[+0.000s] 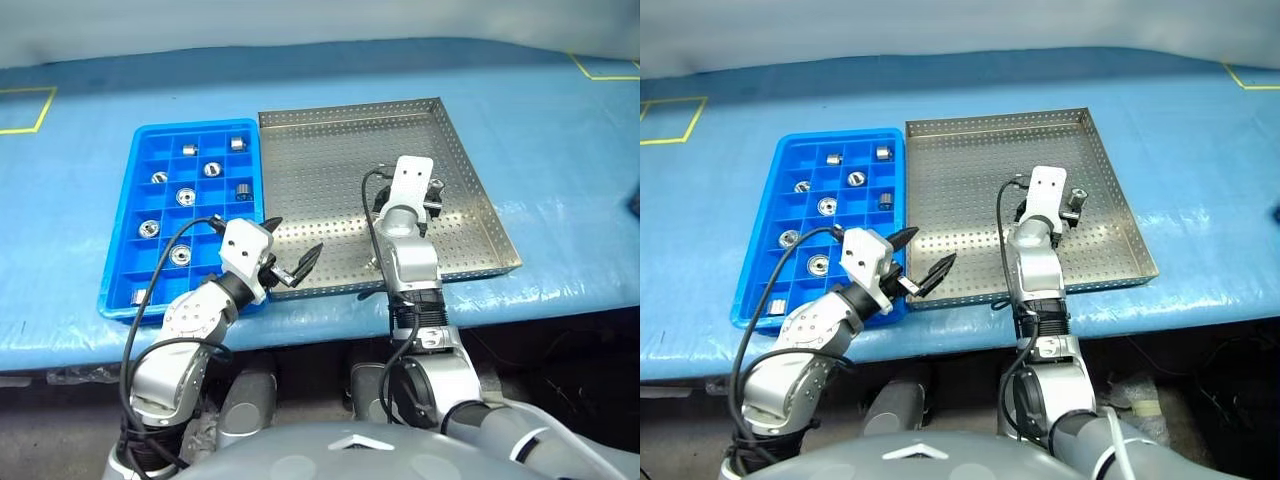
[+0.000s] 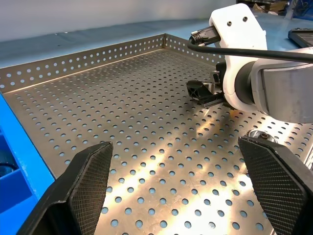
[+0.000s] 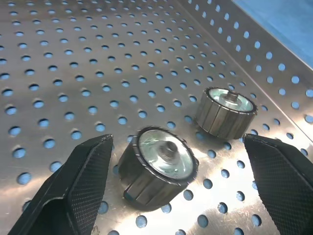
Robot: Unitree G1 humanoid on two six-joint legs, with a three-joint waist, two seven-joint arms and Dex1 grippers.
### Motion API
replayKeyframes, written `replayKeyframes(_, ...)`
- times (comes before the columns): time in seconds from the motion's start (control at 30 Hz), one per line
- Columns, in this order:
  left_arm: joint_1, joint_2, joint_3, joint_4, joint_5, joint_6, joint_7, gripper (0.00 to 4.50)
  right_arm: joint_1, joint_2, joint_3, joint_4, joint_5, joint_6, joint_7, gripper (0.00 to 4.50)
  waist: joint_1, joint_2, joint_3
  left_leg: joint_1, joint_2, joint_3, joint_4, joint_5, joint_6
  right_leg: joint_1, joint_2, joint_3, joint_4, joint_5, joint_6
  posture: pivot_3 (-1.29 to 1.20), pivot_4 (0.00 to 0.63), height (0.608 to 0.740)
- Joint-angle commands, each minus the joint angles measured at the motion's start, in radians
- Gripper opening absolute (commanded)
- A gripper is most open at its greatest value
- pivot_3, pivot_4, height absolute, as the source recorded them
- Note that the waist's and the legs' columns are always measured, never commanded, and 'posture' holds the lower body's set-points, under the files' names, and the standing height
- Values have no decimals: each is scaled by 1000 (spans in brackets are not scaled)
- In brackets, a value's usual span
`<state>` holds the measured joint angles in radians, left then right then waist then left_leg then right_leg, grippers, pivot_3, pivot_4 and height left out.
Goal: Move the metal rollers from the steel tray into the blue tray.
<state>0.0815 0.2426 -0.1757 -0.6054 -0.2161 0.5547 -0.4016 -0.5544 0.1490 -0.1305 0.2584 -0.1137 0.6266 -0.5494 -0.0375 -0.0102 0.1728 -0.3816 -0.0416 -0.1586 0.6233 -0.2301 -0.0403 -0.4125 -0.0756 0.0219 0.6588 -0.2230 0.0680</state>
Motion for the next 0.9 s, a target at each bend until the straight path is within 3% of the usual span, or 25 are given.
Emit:
replayKeyframes(0.03, 2, 5, -5, -21, -15, -28, -7, 4477, -73, 66, -29, 25, 51, -34, -11, 4500, 0, 0, 0, 0, 0, 0, 0, 0, 0, 0, 0, 0, 0, 0, 0, 52, 150, 740)
replayKeyframes(0.2, 1, 2, -15, -13, -16, -32, -8, 4477, -92, 58, -66, 94, 124, -84, -1, 4500, -1, 0, 0, 1, 0, 0, 0, 0, 0, 2, 0, 0, 0, 0, 1, 54, 150, 740)
replayKeyframes(0.3, 1, 1, -21, -9, -15, -33, -7, 4500, -98, 51, -86, 120, 158, -114, -8, 3884, -1, 1, 0, 2, 0, 0, 0, 0, 0, 2, 0, 0, 0, -1, 3, 52, 150, 740)
replayKeyframes(0.53, 6, -1, -21, -26, -24, -26, -3, 4500, -86, 53, -66, 54, 184, -79, -30, 1722, 1, 1, -1, 2, 0, 0, 0, 0, 0, 2, 0, 0, 0, -1, 2, 57, 150, 740)
replayKeyframes(0.7, 23, -3, -9, -41, -13, -28, 22, 4500, -89, 66, 51, -106, 186, 11, 53, 1730, -4, 4, 0, 2, 0, 1, -1, 0, 0, 0, 0, 1, 0, -1, 2, 86, 150, 740)
replayKeyframes(0.9, 88, -47, 56, -89, 40, -78, 147, 4500, -123, 24, 273, -244, 255, 103, 378, 1730, -2, 4, 0, 2, 1, 0, -5, 0, 0, -1, 1, 0, 0, -3, 0, 162, 150, 740)
